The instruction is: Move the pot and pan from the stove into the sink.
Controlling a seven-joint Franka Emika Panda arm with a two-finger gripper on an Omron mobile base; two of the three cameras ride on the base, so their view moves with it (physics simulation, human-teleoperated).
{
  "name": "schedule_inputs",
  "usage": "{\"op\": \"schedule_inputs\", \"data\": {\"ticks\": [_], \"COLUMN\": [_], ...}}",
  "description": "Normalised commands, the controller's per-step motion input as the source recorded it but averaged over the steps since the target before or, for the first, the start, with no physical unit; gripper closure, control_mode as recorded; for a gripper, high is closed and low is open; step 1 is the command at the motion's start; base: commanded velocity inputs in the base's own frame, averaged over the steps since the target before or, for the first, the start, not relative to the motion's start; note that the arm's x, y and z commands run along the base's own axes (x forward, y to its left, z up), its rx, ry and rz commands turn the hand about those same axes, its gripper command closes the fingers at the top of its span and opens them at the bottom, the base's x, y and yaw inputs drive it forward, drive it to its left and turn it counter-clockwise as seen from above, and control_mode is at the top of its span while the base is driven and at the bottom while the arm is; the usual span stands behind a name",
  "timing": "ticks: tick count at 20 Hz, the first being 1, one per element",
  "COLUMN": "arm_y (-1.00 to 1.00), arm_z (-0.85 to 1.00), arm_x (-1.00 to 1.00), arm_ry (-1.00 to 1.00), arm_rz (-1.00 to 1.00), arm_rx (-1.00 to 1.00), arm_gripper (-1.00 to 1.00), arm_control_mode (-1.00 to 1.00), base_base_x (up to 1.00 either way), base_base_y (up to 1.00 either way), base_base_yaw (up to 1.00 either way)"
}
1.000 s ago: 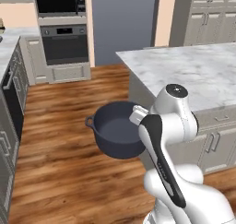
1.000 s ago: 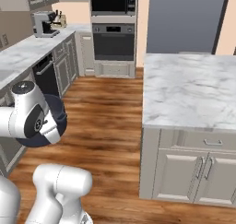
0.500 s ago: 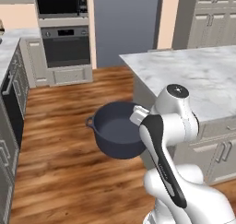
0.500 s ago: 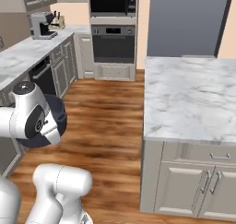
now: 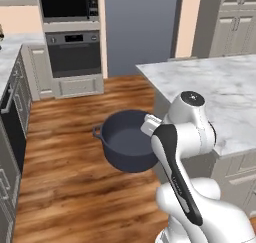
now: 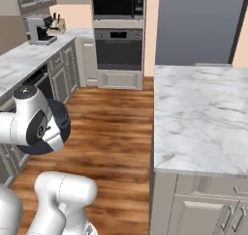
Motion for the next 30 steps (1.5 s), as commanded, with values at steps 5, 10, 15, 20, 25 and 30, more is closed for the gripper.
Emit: {"op": "schedule_inputs", "data": {"ticks": [5,10,15,20,25,30], "arm_y": [0.0,0.0,0.0,0.0,0.0,0.0], "arm_z": [0.0,0.0,0.0,0.0,0.0,0.0], "arm_x": [0.0,0.0,0.0,0.0,0.0,0.0], "arm_ry": [0.0,0.0,0.0,0.0,0.0,0.0], "arm_rz": [0.0,0.0,0.0,0.0,0.0,0.0], "arm_rx": [0.0,0.0,0.0,0.0,0.0,0.0], "arm_gripper": [1.0,1.0,1.0,1.0,1.0,1.0], "arm_control_mode": [1.0,1.0,1.0,1.0,1.0,1.0], "base_base_x": [0.66,0.7,0.73,0.76,0.77,0.8], "base_base_y": [0.36,0.34,0.31,0.31,0.27,0.26], "base_base_yaw": [0.0,0.0,0.0,0.0,0.0,0.0]}}
